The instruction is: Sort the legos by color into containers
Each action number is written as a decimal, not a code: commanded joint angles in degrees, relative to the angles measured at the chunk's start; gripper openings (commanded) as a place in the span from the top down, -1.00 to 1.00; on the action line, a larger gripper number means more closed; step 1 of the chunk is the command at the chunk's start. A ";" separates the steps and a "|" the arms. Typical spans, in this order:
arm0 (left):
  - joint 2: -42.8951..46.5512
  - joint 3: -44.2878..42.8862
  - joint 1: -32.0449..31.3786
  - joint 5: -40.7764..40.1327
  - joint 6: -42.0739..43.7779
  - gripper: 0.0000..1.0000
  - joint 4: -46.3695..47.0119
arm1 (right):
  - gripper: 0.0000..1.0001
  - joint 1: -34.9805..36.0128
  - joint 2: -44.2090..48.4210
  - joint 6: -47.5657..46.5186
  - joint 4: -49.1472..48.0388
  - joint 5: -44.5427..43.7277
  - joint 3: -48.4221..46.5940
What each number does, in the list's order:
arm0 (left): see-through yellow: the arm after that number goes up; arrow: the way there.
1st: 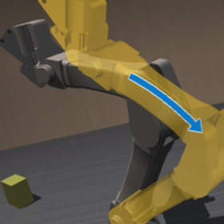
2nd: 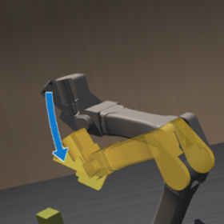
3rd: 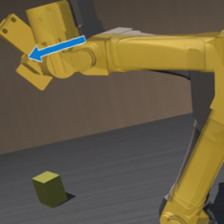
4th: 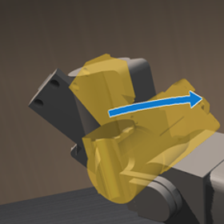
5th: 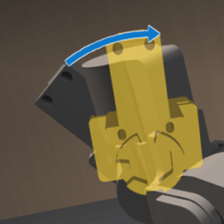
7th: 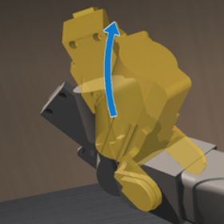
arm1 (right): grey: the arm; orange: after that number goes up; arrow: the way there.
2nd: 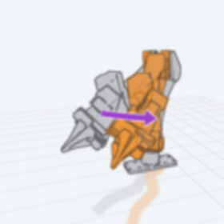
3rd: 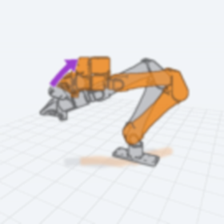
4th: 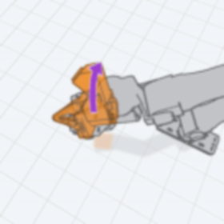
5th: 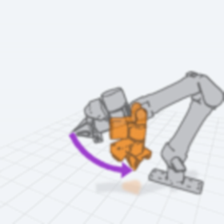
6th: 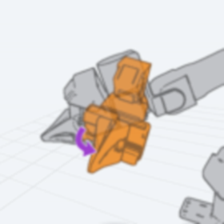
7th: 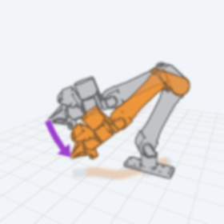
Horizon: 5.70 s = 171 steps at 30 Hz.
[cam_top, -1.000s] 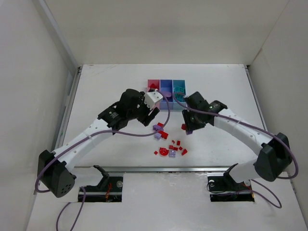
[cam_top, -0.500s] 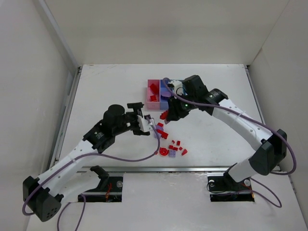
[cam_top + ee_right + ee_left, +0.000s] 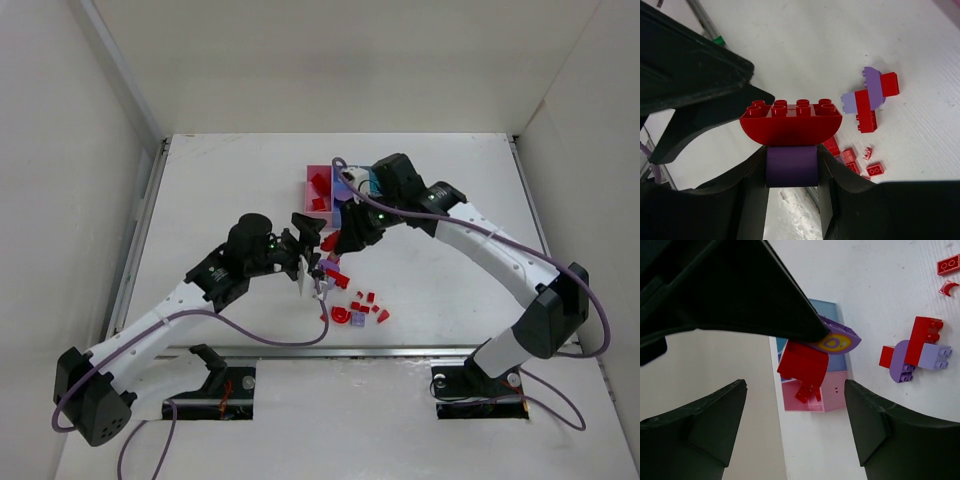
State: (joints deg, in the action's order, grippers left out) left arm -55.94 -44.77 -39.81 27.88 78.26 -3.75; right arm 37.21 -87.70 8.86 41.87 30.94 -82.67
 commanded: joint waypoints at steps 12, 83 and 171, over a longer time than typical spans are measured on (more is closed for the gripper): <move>-0.83 -1.90 -1.58 4.55 7.96 0.31 0.06 | 1.00 3.31 -3.00 1.77 -3.89 2.90 -5.03; -45.92 -24.30 12.39 -17.51 -55.86 -0.23 23.80 | -1.00 -16.65 -27.97 -0.77 -5.93 -19.34 -32.73; 5.24 3.12 15.46 -1.22 -69.03 -0.90 0.32 | 1.00 10.25 -8.73 25.78 -20.32 -49.74 -5.05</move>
State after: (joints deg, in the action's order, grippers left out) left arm -49.98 -37.76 -25.10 11.60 6.70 -3.53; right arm 46.76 -106.28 42.26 31.00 -13.13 -87.46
